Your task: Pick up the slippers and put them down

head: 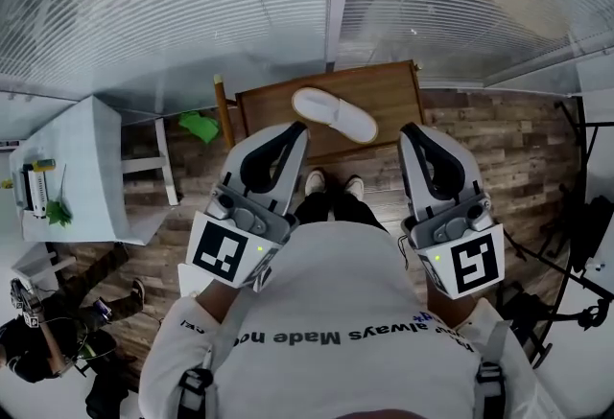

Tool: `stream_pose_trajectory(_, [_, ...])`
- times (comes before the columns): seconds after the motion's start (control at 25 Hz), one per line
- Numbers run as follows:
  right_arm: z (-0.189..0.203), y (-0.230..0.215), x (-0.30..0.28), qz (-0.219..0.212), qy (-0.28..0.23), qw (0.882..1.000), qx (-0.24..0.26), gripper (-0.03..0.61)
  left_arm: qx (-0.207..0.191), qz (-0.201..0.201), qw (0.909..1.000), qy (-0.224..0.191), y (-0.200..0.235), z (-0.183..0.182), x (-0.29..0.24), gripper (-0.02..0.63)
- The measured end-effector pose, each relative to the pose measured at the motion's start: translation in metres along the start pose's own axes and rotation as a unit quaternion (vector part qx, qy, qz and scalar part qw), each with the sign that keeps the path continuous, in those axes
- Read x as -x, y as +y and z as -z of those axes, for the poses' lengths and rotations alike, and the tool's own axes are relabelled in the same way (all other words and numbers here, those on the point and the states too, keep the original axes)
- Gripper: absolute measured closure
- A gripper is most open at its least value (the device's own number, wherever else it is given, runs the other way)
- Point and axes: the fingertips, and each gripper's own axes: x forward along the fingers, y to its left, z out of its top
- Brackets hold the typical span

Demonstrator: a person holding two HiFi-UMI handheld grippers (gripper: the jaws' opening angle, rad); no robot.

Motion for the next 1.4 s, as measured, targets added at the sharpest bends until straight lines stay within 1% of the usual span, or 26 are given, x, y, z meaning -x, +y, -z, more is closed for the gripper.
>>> stream_pose_trajectory(0.12, [0.011, -0.004, -0.002, -0.003, 0.013, 1.000, -0.008, 0.560, 0.004, 0.002, 0.9998, 0.018, 0.001, 0.012, -0.006, 0.600])
stream_pose_trajectory(0.24, [0.026, -0.007, -0.003, -0.002, 0.027, 1.000, -0.015, 0.560, 0.005, 0.004, 0.9997, 0.024, 0.006, 0.025, -0.010, 0.600])
stream_pose_trajectory(0.44, [0.059, -0.016, -0.007, 0.005, 0.053, 0.998, -0.027, 0.527, 0.019, 0.004, 0.9984, 0.052, 0.019, 0.059, -0.018, 0.595])
stream_pose_trajectory(0.6, [0.087, -0.026, -0.010, 0.010, 0.075, 0.996, -0.041, 0.505, 0.035, 0.001, 0.9961, 0.081, 0.030, 0.087, -0.025, 0.549])
stream_pose_trajectory(0.8, [0.128, -0.035, -0.016, 0.012, 0.100, 0.992, -0.072, 0.485, 0.053, -0.015, 0.9927, 0.108, 0.048, 0.124, -0.031, 0.538])
stream_pose_trajectory(0.96, [0.163, -0.045, -0.021, 0.019, 0.120, 0.989, -0.089, 0.473, 0.062, -0.023, 0.9885, 0.136, 0.064, 0.162, -0.038, 0.522])
stream_pose_trajectory(1.12, [0.202, -0.054, -0.023, 0.031, 0.143, 0.984, -0.103, 0.457, 0.073, -0.032, 0.9828, 0.167, 0.081, 0.209, -0.043, 0.505])
stream_pose_trajectory(1.28, [0.249, -0.062, -0.023, 0.042, 0.170, 0.977, -0.123, 0.445, 0.091, -0.043, 0.9761, 0.193, 0.100, 0.258, -0.047, 0.500])
stream_pose_trajectory(1.4, [0.287, -0.066, -0.023, 0.049, 0.193, 0.971, -0.134, 0.435, 0.100, -0.052, 0.9708, 0.212, 0.115, 0.291, -0.049, 0.482])
